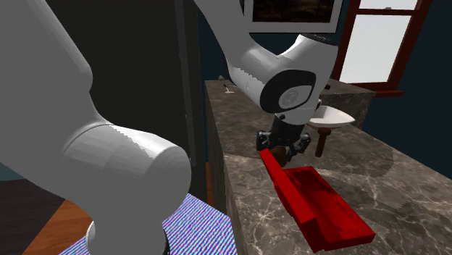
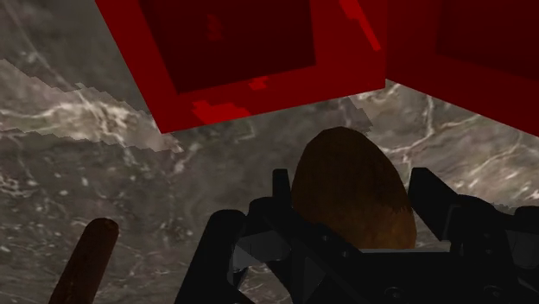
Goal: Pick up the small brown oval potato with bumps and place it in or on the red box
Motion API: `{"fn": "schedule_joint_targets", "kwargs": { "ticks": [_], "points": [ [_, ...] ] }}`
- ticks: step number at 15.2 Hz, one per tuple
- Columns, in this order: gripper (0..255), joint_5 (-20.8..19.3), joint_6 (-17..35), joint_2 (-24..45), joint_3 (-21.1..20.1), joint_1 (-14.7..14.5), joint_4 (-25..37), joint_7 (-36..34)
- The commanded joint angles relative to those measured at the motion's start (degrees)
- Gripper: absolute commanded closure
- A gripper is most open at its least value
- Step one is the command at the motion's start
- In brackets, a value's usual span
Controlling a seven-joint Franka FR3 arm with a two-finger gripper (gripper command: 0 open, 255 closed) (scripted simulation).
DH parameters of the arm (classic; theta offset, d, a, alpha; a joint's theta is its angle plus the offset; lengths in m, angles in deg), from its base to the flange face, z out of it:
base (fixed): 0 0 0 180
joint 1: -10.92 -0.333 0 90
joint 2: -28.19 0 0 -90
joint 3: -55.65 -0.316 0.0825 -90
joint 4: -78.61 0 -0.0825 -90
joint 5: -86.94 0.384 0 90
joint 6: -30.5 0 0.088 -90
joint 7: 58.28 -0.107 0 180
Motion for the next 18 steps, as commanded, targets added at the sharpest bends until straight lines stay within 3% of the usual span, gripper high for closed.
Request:
{"fn": "schedule_joint_targets", "kwargs": {
  "ticks": [1, 4, 18],
  "points": [
    [255, 0.0, 0.0, 0.0, 0.0, 0.0, 0.0, 0.0],
    [255, 0.0, 0.0, 0.0, 0.0, 0.0, 0.0, 0.0],
    [255, -5.6, -13.1, -9.0, -5.7, 4.9, 4.6, -6.8]
  ]
}}
